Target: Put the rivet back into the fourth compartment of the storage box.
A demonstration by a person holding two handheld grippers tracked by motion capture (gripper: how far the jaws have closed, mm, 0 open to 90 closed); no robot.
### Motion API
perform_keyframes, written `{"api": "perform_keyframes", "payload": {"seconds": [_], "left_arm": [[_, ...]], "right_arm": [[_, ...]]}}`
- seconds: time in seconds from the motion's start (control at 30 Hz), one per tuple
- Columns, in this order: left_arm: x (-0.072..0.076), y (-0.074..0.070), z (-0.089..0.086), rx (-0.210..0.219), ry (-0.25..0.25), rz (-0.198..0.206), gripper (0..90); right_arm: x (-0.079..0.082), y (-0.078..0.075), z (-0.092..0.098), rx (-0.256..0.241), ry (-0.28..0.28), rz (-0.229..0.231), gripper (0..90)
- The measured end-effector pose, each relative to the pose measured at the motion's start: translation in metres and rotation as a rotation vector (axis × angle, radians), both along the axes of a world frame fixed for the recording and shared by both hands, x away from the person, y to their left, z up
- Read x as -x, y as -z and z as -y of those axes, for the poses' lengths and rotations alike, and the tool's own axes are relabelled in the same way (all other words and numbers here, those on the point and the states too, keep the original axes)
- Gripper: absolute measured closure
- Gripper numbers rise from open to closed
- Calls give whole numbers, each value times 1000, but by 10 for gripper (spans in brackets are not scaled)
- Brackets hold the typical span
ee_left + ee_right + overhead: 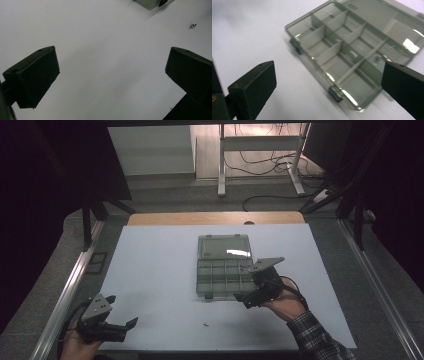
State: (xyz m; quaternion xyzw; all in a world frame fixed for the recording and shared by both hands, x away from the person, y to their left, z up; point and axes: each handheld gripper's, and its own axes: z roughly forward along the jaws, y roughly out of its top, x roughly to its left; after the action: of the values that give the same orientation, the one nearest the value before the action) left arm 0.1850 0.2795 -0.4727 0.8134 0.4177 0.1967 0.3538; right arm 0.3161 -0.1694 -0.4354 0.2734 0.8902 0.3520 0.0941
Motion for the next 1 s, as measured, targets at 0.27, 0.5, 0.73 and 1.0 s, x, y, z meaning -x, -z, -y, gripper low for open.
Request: {"api": "perform_keyframes", "payload": {"seconds": [0.27, 0.5, 0.73, 1.0], "left_arm": [[0, 0, 0, 0, 1, 1, 0], [0, 0, 0, -2, 0, 0, 0], [0, 0, 0, -3, -1, 1, 0], [0, 0, 0, -3, -1, 1, 0]], "right_arm": [[10, 10, -15, 18, -80, -62, 0], [17, 20, -31, 63, -121, -108, 0], [27, 35, -54, 145, -181, -157, 19], [33, 51, -84, 199, -227, -164, 225]]}}
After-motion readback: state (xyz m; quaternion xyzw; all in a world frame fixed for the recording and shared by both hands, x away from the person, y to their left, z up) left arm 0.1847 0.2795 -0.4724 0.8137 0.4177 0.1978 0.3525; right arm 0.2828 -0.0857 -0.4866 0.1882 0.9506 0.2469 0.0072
